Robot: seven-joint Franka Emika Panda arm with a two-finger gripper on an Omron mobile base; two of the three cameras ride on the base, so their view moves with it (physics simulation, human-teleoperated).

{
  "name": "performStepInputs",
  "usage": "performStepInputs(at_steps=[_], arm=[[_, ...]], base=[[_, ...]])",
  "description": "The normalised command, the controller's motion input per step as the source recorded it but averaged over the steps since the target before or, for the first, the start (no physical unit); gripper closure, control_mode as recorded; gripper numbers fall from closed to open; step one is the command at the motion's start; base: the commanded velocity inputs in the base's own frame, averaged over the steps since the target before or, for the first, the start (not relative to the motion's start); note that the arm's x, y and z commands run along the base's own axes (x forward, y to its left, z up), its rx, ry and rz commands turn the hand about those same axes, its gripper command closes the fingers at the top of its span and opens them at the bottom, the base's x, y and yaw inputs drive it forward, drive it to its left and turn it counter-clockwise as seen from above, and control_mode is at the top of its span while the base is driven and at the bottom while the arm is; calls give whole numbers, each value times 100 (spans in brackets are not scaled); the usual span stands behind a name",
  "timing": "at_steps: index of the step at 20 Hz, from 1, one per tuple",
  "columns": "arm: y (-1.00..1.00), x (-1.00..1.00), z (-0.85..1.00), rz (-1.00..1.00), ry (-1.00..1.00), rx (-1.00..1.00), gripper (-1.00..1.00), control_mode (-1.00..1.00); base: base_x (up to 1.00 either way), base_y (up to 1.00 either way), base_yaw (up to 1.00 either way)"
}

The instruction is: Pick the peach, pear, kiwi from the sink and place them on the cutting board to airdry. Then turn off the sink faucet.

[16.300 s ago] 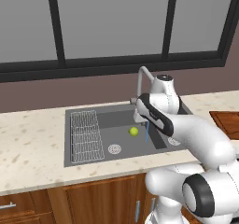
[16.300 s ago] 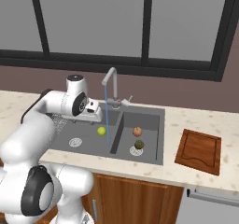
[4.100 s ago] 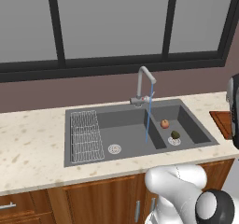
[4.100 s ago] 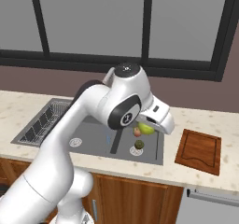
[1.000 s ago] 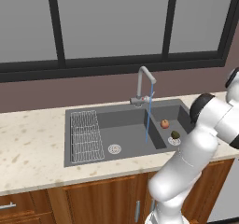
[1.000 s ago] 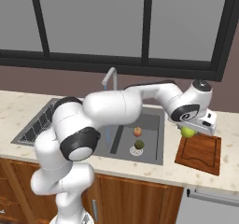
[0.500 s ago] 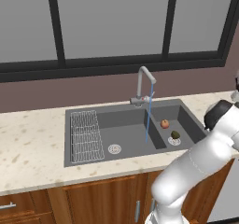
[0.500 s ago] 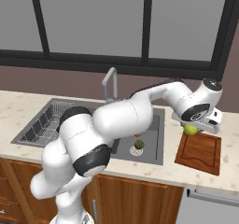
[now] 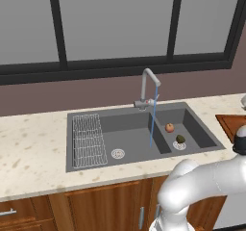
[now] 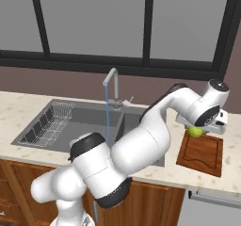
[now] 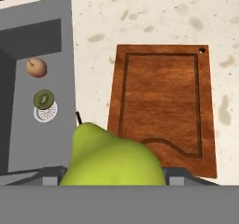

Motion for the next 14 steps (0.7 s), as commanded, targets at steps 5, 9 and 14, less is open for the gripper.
performStepInputs(at_steps=[5, 9, 14], arm=[[2, 1, -25, 5, -1, -7, 100, -100], [0, 0, -12, 8, -7, -1, 100, -100], [0, 0, -18, 9, -5, 0, 100, -100]], base=[[0, 0, 0], [0, 0, 0], [0, 0, 0]])
